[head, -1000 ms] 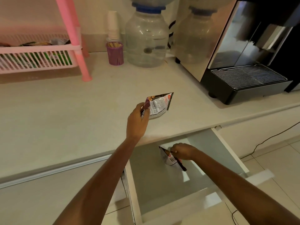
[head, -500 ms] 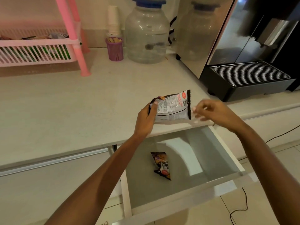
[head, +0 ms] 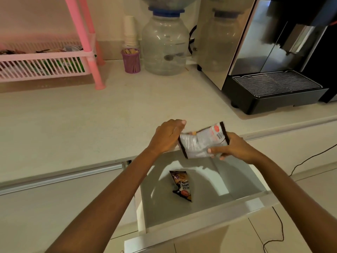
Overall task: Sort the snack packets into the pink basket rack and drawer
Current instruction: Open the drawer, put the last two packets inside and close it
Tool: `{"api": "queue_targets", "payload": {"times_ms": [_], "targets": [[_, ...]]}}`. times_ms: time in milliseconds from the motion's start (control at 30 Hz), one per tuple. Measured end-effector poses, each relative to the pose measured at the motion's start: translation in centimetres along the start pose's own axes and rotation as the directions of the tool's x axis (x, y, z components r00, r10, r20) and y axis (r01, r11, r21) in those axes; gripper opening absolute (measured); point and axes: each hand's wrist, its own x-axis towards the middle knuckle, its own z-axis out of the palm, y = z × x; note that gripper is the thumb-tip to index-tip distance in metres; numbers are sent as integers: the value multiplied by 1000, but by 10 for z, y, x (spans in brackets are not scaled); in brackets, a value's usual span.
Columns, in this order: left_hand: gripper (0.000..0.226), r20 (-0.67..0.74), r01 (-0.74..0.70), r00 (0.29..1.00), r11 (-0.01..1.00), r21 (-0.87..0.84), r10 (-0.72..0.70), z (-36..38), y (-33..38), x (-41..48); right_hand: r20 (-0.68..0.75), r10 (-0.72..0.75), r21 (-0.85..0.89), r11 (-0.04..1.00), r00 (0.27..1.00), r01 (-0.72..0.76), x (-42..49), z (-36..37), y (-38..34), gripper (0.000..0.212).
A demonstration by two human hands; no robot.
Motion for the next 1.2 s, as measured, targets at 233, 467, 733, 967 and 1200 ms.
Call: {"api": "queue_targets", "payload": {"times_ms": [233, 467, 733, 967, 1200], "targets": [[53, 74, 50, 990, 805, 591, -116, -4, -48, -8, 304, 278, -634, 773, 911, -24, 21, 31, 38, 32], [54, 87, 30, 991, 805, 592, -102, -4, -49, -11, 67, 400, -878, 459, 914, -137, 54, 53, 85, 39], [43, 2, 4, 1000, 832, 554, -6, -4, -44, -18, -34, 224, -697, 694, 974, -184, 34, 43, 76, 35], [42, -66, 3, 997, 790, 613, 47, 5, -41, -41, -241, 6, -550, 823, 970, -142, -24, 37, 70, 19], [52, -43, 75, 997, 735, 674, -63, 11, -34, -60, -429, -105, -569, 803, 897, -178, -50, 52, 74, 19]]}}
